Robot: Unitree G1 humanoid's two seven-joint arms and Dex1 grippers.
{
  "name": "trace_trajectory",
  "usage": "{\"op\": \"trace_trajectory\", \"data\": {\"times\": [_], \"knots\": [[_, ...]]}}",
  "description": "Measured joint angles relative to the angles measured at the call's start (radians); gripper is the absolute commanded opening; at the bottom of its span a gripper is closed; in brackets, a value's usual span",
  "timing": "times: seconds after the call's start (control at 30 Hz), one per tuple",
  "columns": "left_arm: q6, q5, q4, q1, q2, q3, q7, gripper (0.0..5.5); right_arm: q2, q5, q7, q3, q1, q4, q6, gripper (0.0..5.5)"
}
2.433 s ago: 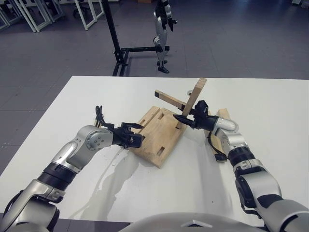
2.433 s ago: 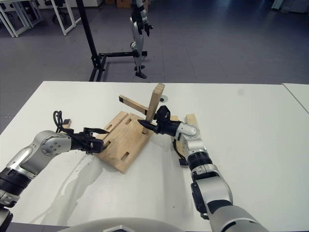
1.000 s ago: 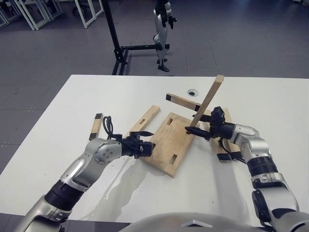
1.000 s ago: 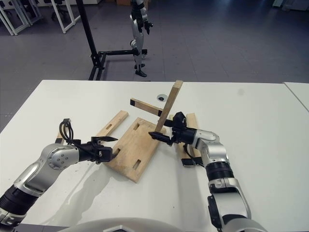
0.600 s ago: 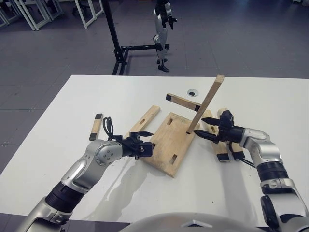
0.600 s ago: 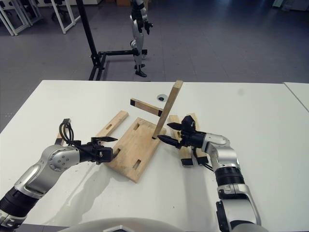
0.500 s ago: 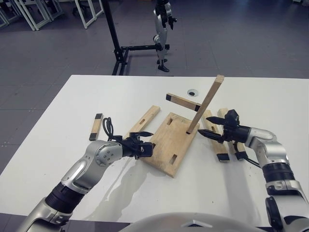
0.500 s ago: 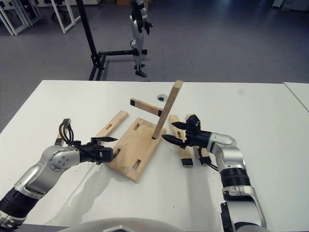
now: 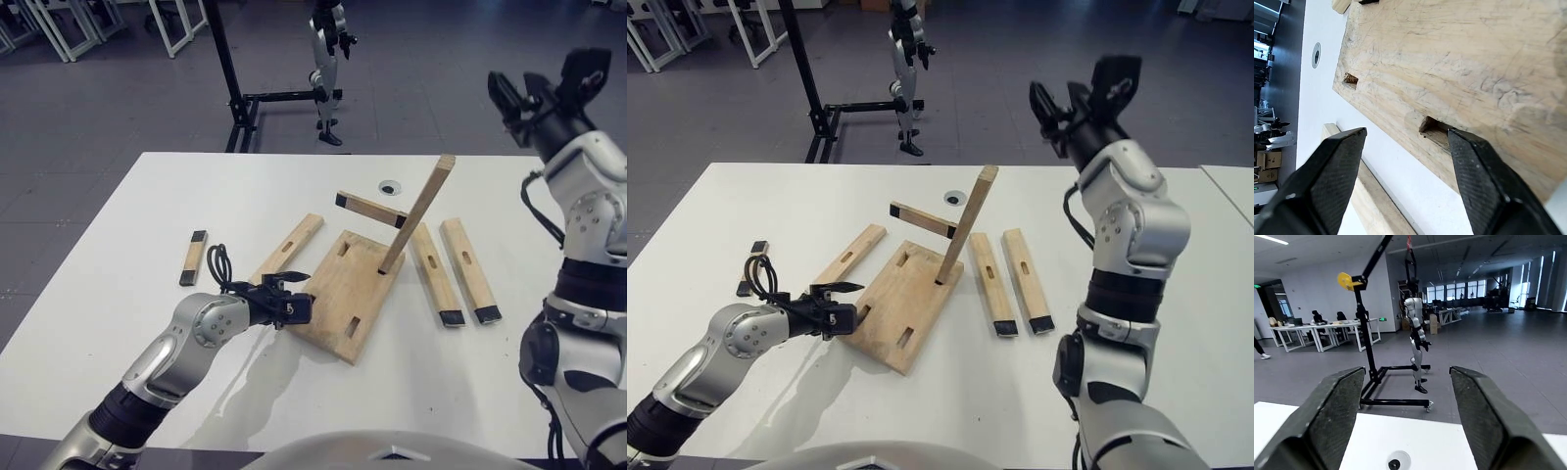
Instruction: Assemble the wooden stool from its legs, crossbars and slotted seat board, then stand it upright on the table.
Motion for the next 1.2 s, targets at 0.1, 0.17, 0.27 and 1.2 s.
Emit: {"op": "trace_trajectory", "data": {"times": [0.1,0.17,0.27,1.2], "knots": [[0.000,0.000,0.000,-0.001,-0.002,-0.002,0.000,3.07,0.078,0.101,-0.044,0.007,-0.063,-0.085,0.139,3.25],[0.000,0.001,0.001,-0.001,-0.004,-0.002,0.000,3.07,0.103,0.143,-0.044,0.029,-0.062,-0.109,0.210,3.25],[0.000,0.005,0.001,0.000,-0.008,-0.002,0.000,3.07,0.112,0.170,-0.044,0.036,-0.058,-0.112,0.259,3.25],[0.002,0.010,0.018,-0.002,-0.035,0.002,0.008,3.07,0.292,0.471,-0.400,-0.143,-0.198,-0.256,0.092,3.25]]}}
